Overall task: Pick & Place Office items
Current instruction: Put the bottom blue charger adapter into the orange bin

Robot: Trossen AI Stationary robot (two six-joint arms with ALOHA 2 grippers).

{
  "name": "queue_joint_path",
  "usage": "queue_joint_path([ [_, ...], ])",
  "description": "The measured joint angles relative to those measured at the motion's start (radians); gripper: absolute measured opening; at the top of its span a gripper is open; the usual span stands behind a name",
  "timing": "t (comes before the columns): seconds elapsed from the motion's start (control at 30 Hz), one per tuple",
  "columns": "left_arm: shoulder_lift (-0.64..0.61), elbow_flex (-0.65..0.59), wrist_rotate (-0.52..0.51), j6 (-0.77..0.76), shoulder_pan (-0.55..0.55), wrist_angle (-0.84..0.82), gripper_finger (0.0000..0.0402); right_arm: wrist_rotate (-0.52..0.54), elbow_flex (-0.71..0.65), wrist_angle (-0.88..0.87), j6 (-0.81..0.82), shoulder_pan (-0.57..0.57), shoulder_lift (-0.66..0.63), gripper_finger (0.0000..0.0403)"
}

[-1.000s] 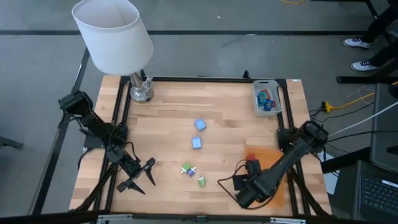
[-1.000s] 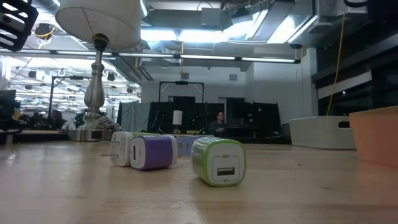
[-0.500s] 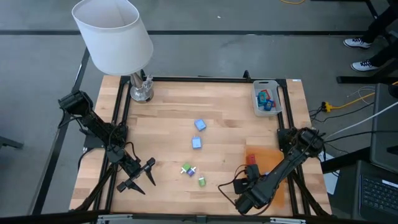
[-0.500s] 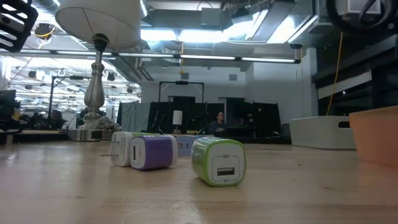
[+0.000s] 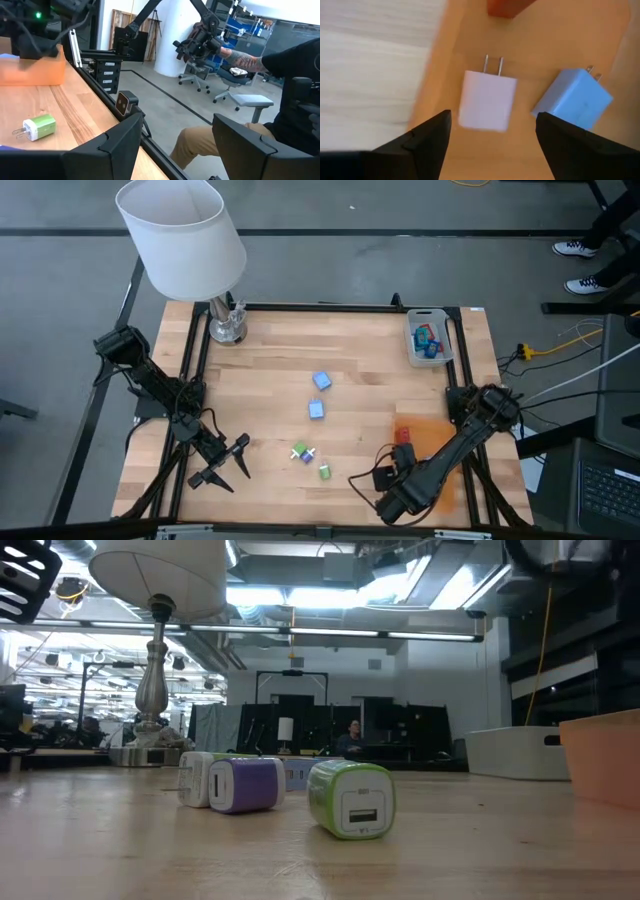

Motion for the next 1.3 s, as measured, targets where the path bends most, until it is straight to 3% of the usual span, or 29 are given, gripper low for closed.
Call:
queue_joint_path([
  [0.17, 0.000, 0.000, 0.000, 0.003, 0.001, 0.003, 0.0237, 0.024, 0.097, -0.140, 0.002, -0.001, -0.042, 0.0287],
  [0.27, 0.000, 0.000, 0.000, 0.003, 0.001, 0.007, 0.0237, 0.102, 0.182, -0.263, 0.007, -0.001, -0.057, 0.0288],
  [0.33, 0.000, 0.000, 0.000, 0.009, 0.001, 0.008, 0.0237, 0.216, 0.237, -0.277, 0.006, -0.007, -0.061, 0.0288],
  [0.4, 0.000, 0.000, -0.003, 0.020, 0.001, 0.016, 0.0237, 0.400, 0.284, -0.254, -0.017, -0.020, -0.062, 0.0288],
  [0.47, 0.000, 0.001, -0.003, 0.021, 0.001, 0.020, 0.0237, 0.573, 0.313, -0.164, -0.055, -0.046, -0.062, 0.0288],
  [0.53, 0.000, 0.001, -0.003, 0.021, 0.001, 0.022, 0.0237, 0.649, 0.315, -0.012, -0.177, -0.085, -0.058, 0.0286],
  [0.77, 0.000, 0.001, -0.001, 0.021, 0.001, 0.050, 0.0237, 0.622, 0.314, 0.408, -0.647, -0.265, -0.007, 0.0272],
  [1.07, -0.001, 0.001, 0.016, 0.021, 0.001, 0.067, 0.0237, 0.351, 0.313, 0.436, -0.807, -0.485, 0.042, 0.0266],
  [1.3, -0.001, 0.001, 0.030, 0.021, 0.001, 0.067, 0.0237, 0.258, 0.313, 0.434, -0.859, -0.567, 0.104, 0.0297],
])
